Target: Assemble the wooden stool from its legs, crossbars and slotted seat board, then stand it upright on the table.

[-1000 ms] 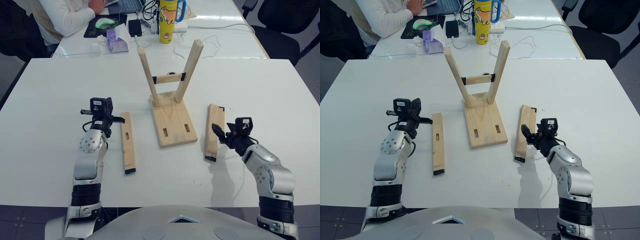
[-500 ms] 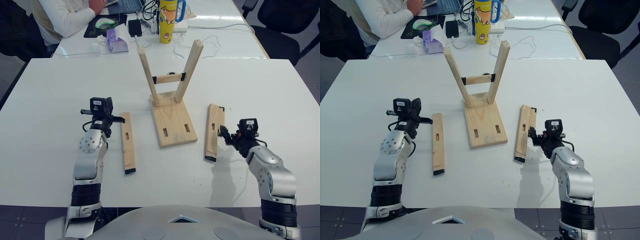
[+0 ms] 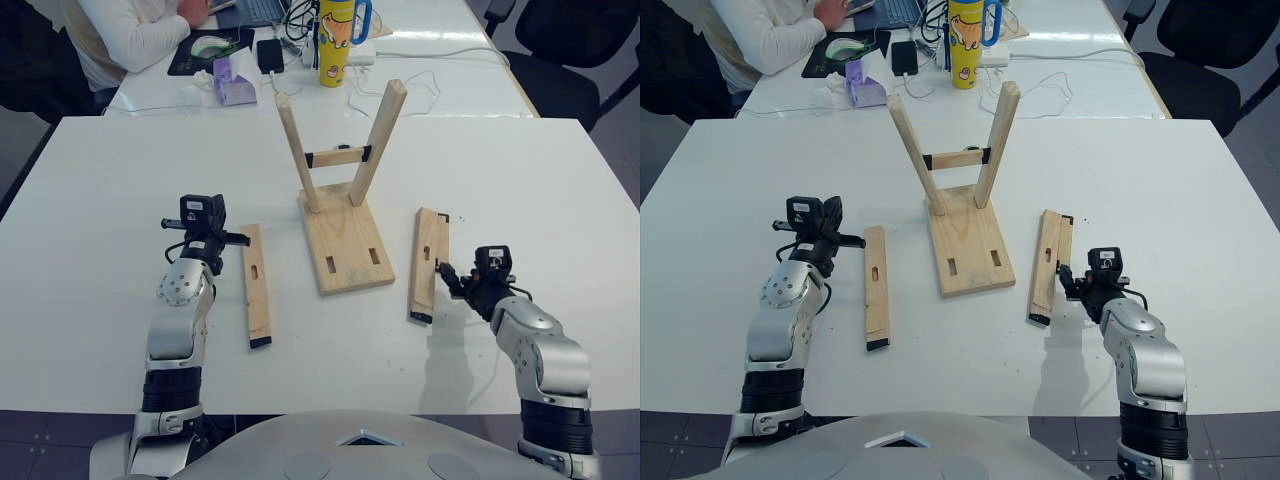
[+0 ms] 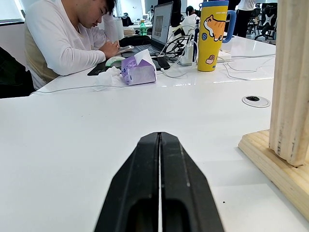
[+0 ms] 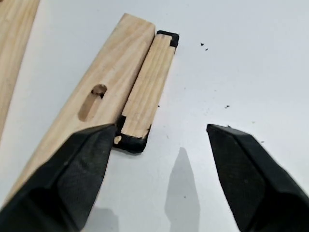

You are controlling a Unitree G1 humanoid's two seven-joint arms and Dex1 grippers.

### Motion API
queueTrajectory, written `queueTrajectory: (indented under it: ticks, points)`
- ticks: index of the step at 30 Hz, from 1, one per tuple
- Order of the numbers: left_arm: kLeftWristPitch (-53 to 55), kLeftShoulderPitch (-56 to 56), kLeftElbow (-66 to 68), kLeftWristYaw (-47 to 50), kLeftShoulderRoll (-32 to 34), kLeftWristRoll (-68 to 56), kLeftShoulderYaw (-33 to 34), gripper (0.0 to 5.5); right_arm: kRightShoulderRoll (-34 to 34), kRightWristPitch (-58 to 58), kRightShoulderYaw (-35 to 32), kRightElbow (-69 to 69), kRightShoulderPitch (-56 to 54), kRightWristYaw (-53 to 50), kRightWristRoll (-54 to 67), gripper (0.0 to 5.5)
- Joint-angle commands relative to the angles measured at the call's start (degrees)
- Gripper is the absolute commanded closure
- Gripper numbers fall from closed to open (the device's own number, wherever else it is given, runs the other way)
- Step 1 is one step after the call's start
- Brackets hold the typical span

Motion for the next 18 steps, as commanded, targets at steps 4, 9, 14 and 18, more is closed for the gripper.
queueTrajectory:
  ticks: [4,9,14,18]
  points:
    - [0.8,-0.5,-0.8,0.0,0.5,0.0,0.2,5.50,-2.0,-1.8,1.6,5.3,-1.0,4.7,0.2,2.01]
    - [1.0,-0.7,-0.9,0.0,0.4,-0.1,0.2,5.50,-1.8,-8.0,2.6,11.1,-1.8,6.8,-0.8,2.01]
    - [1.2,-0.8,-1.1,0.0,0.3,-0.1,0.2,5.50,-1.6,-12.0,2.9,18.2,-3.8,6.1,-2.6,2.01]
    - [1.3,-1.0,-1.1,0.0,0.2,-0.2,0.1,5.50,-0.3,-11.1,2.6,24.5,-7.0,4.4,-2.4,2.01]
